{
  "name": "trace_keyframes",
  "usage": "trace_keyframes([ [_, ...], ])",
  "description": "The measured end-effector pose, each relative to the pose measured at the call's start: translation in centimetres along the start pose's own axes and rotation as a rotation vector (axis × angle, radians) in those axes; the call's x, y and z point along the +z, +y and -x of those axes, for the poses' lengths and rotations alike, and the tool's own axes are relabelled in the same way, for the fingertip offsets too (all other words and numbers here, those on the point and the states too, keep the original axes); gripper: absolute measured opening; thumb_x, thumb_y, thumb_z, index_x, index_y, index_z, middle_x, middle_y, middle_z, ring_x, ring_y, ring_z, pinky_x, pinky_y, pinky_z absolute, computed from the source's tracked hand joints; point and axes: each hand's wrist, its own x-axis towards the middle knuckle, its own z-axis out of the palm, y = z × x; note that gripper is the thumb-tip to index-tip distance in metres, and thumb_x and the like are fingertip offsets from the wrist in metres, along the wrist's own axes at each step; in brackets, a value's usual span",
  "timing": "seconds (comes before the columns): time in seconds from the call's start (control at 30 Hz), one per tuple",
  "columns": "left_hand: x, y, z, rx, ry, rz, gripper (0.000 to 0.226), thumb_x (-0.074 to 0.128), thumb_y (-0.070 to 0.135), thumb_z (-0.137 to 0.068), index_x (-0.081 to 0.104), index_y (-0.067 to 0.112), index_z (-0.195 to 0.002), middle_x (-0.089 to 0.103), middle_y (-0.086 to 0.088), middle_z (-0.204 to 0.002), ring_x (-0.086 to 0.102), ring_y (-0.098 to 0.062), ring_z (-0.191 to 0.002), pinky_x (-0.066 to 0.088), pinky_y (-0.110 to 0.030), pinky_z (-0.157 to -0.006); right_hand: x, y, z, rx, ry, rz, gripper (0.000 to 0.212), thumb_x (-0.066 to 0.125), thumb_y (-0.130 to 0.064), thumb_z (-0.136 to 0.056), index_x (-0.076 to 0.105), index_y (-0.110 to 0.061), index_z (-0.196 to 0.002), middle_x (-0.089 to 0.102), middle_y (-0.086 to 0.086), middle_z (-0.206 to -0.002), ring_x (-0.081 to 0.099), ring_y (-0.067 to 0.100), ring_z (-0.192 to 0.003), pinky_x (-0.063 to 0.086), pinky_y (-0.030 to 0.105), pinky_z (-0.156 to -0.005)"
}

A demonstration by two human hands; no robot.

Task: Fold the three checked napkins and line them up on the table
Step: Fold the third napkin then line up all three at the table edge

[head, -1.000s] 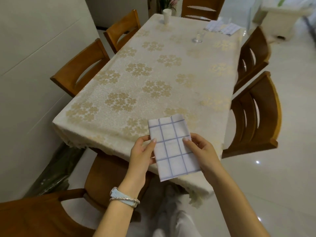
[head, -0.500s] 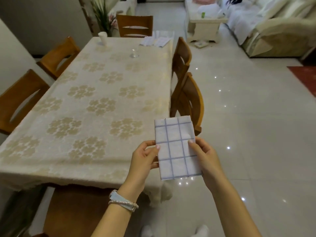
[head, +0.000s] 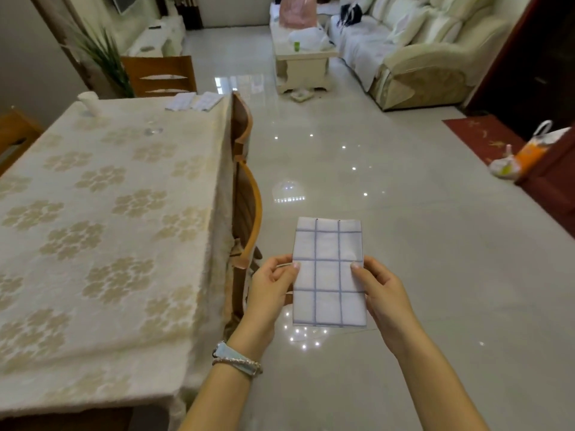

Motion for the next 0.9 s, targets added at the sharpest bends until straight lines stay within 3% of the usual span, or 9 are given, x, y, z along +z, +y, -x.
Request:
trace_keyframes([
  [0.07, 1.9, 0.5, -1.4, -0.002, -0.04, -0.025, 0.023, 0.058, 0.022, -0.096, 0.061, 0.014, -0.117, 0.076, -0.002, -0.098, 0.073, -0.016, -0.089, 0.058, -0.024, -0.068, -1.6, -0.6, -1.3, 0.005, 0.021, -0.029, 0.017, 0.057, -0.023, -0.096, 0.068, -0.02, -0.109, 0.073, 0.004, -0.108, 0.069, 0.024, -0.101, 0.058, 0.04, -0.083],
  [0.23, 5.5, 1.9, -6.3, -0.002, -0.09, -0.039, 0.019, 0.058, 0.023, -0.096, 0.063, 0.018, -0.113, 0.077, -0.001, -0.095, 0.073, -0.017, -0.089, 0.057, -0.025, -0.069, -4.5, -2.0, -5.8, 0.026, 0.046, -0.061, 0.018, 0.054, -0.017, -0.098, 0.069, -0.019, -0.108, 0.075, 0.002, -0.105, 0.071, 0.018, -0.095, 0.057, 0.028, -0.071],
  [0.5, 9.5, 4.8, -19.7, -0.022, -0.081, -0.04, 0.023, 0.06, 0.022, -0.095, 0.064, 0.013, -0.116, 0.076, -0.003, -0.096, 0.073, -0.018, -0.089, 0.057, -0.024, -0.066, -6.2, -6.0, -19.7, 0.038, 0.057, -0.056, 0.016, 0.055, -0.017, -0.097, 0.069, -0.018, -0.105, 0.074, 0.006, -0.105, 0.07, 0.022, -0.096, 0.057, 0.04, -0.084],
  [0.9, 12.8, 15.9, -40.5, 0.035, -0.019, -0.026, 0.023, 0.059, 0.019, -0.095, 0.064, 0.01, -0.115, 0.077, -0.001, -0.091, 0.073, -0.013, -0.081, 0.057, -0.022, -0.061, -4.2, -16.5, -41.8, 0.038, -0.032, -0.092, 0.018, 0.057, -0.018, -0.096, 0.068, -0.019, -0.111, 0.073, 0.005, -0.106, 0.069, 0.015, -0.093, 0.056, 0.032, -0.082],
])
